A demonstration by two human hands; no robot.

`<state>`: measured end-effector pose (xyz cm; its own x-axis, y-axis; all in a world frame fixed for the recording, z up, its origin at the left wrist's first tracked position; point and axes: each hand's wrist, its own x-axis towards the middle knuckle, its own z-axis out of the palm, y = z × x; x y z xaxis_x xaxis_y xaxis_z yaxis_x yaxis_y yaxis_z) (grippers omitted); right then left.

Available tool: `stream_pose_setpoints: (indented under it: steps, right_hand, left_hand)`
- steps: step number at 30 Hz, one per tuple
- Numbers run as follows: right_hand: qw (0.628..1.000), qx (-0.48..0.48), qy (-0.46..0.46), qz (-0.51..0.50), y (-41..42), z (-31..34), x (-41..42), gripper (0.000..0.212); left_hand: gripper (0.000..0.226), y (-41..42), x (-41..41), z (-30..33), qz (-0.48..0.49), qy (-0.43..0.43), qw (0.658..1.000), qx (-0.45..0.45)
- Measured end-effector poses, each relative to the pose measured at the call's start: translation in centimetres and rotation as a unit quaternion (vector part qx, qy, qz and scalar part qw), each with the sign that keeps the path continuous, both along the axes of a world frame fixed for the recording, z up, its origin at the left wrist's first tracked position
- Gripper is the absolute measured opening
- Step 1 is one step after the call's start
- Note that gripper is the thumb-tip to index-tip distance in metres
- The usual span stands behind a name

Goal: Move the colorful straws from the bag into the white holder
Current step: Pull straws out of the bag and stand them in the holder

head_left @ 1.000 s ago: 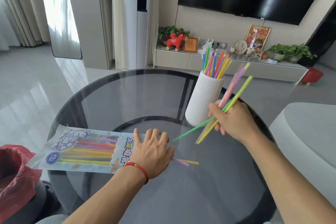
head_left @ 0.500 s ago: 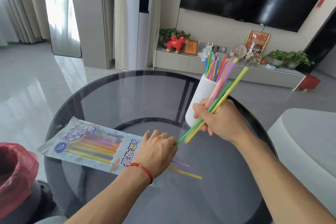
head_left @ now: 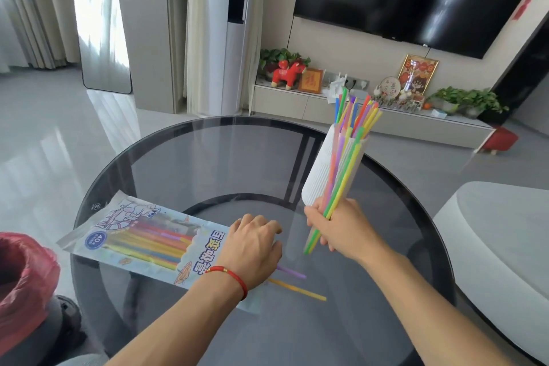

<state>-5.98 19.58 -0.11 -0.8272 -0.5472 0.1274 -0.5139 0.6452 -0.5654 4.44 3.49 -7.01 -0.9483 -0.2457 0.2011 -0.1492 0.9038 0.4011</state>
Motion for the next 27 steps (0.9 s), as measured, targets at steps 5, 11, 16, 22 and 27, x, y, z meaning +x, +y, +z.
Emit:
stream_pose_setpoints:
  steps: [5,11,16,22,27]
  right_hand:
    - [0.993,-0.108,-0.029,-0.041,1.3,0.1,-0.6,0.033]
    - [0.937,-0.339,-0.043,-0.07,2.5,5.2,-2.9,0.033]
    - [0.879,-0.447,0.025,-0.165,1.4,10.7,-6.4,0.032]
    - [0.929,-0.303,0.082,-0.198,-0.6,12.0,-9.2,0.028]
    - [0.961,-0.172,0.091,-0.197,-2.1,12.5,-9.6,0.028]
  left_hand:
    - [0.031,0.0,-0.5,0.3,0.004,0.021,0.998,0.056]
    - [0.026,-0.3,-0.7,1.5,0.028,0.14,0.978,0.149]
    - [0.028,-0.5,-0.1,1.8,0.035,0.144,0.978,0.144]
    - [0.03,-0.6,0.0,1.9,0.047,0.134,0.98,0.142]
    - [0.03,-0.6,0.0,1.8,0.045,0.129,0.982,0.131]
